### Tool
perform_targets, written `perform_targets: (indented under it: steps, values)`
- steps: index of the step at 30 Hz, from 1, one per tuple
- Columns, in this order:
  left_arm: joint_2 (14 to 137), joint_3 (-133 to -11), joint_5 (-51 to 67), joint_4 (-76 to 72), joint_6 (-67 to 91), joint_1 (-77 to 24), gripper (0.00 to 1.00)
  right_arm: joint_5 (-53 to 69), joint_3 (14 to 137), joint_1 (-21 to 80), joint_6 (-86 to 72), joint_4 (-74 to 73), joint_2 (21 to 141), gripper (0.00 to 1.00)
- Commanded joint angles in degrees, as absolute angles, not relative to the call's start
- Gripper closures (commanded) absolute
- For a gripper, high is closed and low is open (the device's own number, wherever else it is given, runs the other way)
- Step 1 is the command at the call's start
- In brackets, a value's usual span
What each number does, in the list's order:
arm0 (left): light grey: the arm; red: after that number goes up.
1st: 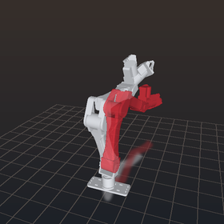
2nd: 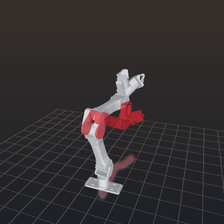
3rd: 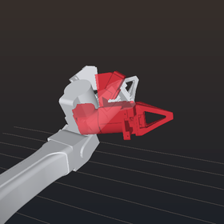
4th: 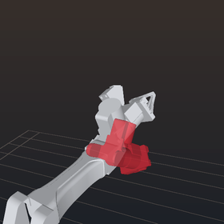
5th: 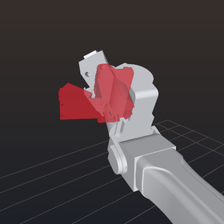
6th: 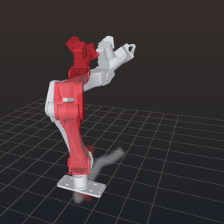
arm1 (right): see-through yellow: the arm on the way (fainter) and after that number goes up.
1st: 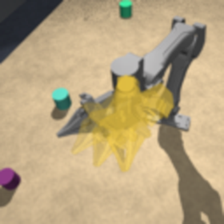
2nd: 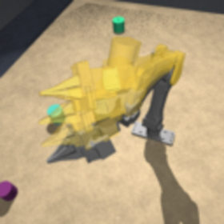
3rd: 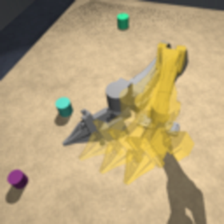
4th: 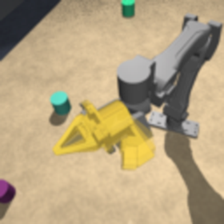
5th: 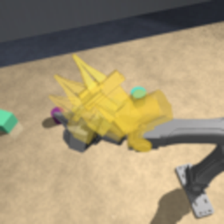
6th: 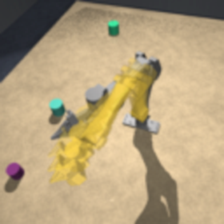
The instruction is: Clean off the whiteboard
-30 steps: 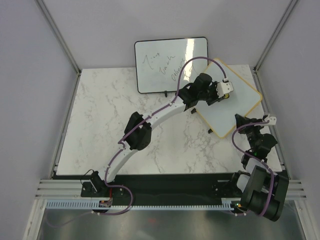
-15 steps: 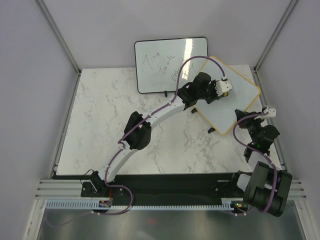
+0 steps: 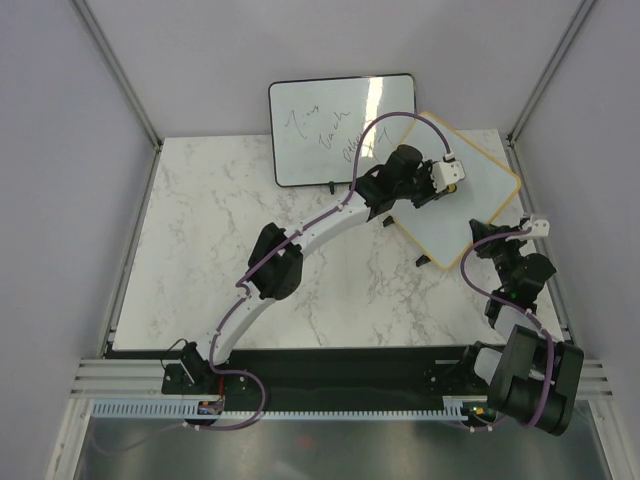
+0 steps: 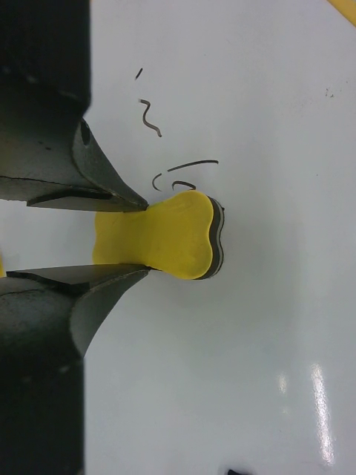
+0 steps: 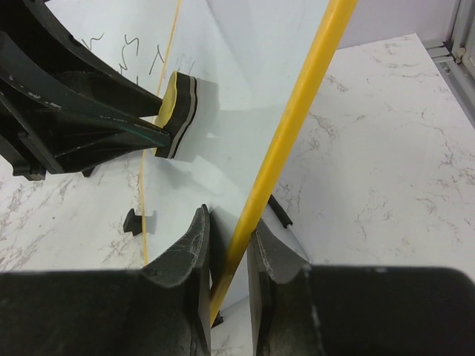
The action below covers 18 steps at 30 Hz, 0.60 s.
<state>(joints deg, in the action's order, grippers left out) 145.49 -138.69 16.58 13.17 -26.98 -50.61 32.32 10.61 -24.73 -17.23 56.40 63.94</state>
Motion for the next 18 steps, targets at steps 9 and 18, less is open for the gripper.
perform_targets:
  steps: [9,18]
  values:
    - [149.57,-144.30,12.21,1.58,-20.74,-52.21,0.98,26.90,10.99,-23.99,-2.37,51.06,58.72,1.00]
    - [152.05,-146.16,11.52,-2.90,-28.73,-51.33,0.98,26.98,11.69,-21.71,0.95,47.73,57.75,1.00]
